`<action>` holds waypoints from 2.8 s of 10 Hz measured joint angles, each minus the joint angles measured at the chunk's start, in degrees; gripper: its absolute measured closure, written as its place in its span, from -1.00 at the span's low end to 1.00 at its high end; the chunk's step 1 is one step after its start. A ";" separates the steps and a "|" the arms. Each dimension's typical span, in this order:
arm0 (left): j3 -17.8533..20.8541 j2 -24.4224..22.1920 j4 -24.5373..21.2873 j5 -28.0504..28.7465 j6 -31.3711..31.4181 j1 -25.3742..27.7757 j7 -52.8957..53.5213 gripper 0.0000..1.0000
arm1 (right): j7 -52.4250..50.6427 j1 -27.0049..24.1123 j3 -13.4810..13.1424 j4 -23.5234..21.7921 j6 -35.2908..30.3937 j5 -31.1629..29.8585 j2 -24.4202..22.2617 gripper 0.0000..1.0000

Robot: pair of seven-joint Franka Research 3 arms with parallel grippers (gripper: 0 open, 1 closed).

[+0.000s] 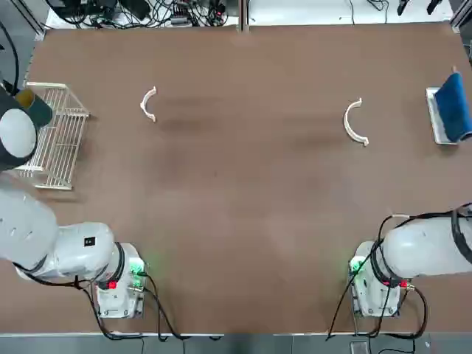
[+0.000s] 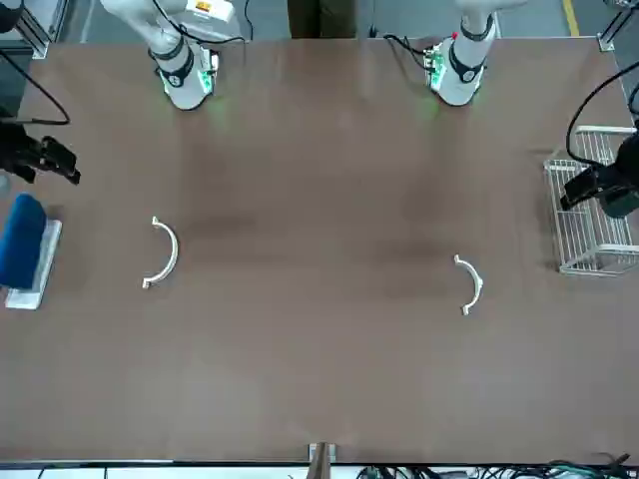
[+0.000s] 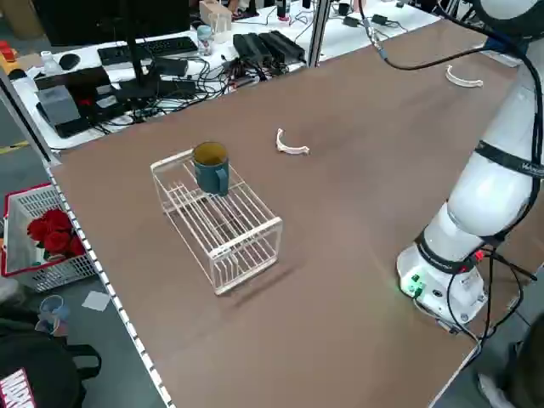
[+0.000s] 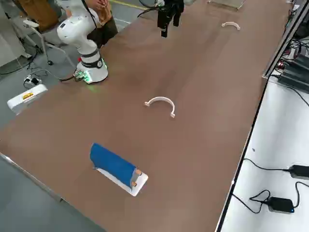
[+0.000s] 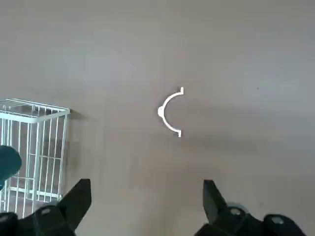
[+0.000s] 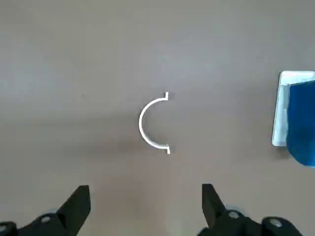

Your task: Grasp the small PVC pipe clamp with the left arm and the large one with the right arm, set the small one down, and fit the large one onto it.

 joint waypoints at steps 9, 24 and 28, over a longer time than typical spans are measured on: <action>0.04 8.56 -18.39 0.24 29.95 0.11 1.36 -0.94 | 0.00 0.73 0.16 -12.70 5.83 0.05 -3.32 -1.00; -0.22 23.20 -36.06 5.92 62.93 -0.90 1.67 0.58 | 3.57 3.23 0.33 -47.15 72.13 0.08 18.53 -0.49; -6.21 19.76 -24.80 5.98 40.96 -4.10 -5.63 0.58 | 4.09 3.19 0.25 -47.03 73.03 0.08 19.59 0.04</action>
